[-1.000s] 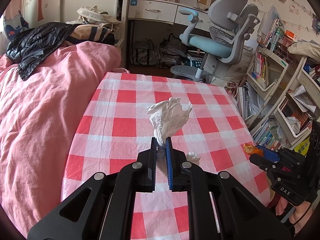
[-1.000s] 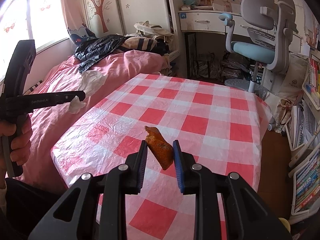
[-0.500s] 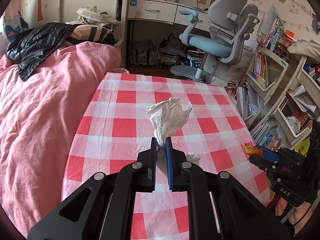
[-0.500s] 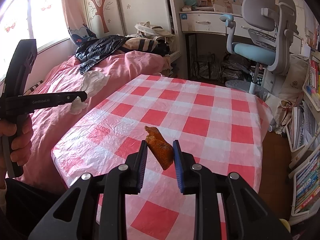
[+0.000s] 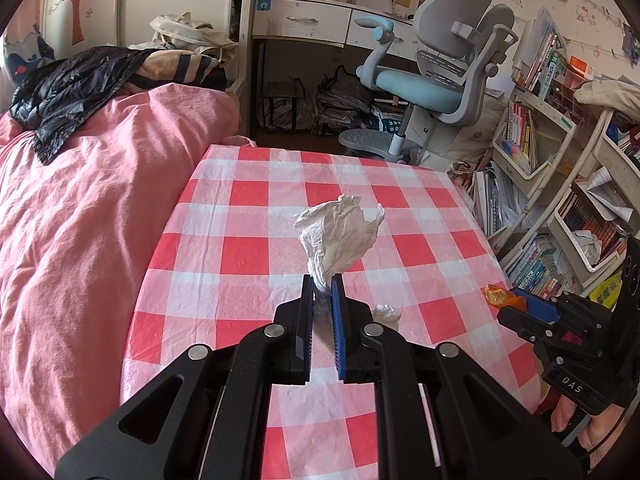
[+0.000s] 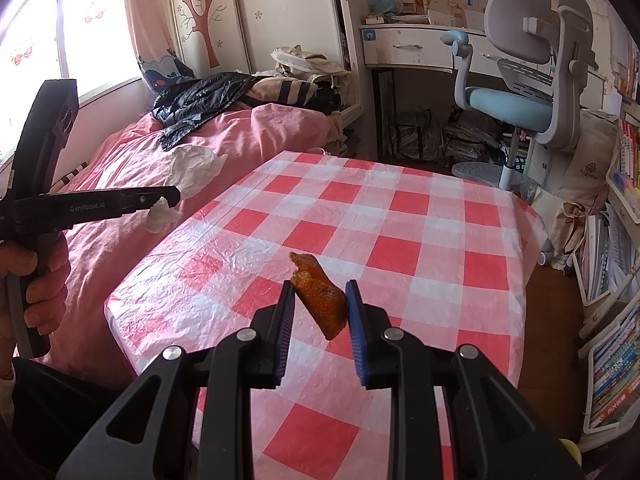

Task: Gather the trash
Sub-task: 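Hold the tissue in the left tool while the right tool holds the orange piece raised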

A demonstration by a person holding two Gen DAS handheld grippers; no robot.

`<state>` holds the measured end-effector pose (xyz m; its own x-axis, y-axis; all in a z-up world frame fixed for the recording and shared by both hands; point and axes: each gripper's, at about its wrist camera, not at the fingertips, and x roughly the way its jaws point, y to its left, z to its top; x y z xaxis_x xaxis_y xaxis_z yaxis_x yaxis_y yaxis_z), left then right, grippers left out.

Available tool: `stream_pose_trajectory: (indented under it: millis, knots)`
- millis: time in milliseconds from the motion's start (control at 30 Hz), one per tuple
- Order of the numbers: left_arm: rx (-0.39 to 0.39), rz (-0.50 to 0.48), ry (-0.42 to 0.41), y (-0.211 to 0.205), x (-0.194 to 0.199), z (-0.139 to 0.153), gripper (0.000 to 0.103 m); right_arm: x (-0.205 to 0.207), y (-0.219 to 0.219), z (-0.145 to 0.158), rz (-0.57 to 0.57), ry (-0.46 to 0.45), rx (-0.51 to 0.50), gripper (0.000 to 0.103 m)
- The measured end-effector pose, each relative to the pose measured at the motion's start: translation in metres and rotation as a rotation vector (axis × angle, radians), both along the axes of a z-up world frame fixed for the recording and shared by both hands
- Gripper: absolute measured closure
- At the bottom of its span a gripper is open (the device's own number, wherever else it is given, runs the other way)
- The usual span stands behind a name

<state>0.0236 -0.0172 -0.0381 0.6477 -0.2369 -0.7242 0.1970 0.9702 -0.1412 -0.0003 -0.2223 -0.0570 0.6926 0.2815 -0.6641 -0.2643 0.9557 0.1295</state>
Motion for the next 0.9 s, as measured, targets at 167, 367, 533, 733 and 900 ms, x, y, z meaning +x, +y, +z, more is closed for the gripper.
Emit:
stream_pose_trajectory:
  millis: [167,367,533,733,900]
  knots:
    - [0.0,0.001,0.0,-0.0005,-0.0002,0.0001,0.094,0.0006,0.0008,-0.0001,0.0,0.0,0.0,0.077]
    - [0.0,0.001,0.0,-0.0012,-0.0003,0.0001,0.094,0.0004,0.0012,0.0001,0.001,0.0,-0.002,0.077]
    - [0.001,0.001,0.0,-0.0014,-0.0001,0.0,0.094,0.0018,0.0057,0.002,0.006,-0.001,-0.005,0.077]
    - [0.001,0.001,0.0,-0.0019,-0.0001,0.0002,0.094,0.0023,0.0064,0.002,0.005,0.0,-0.005,0.077]
    - [0.001,0.002,0.0,-0.002,0.0,0.0002,0.094,0.0024,0.0073,0.0018,0.007,0.0,-0.006,0.077]
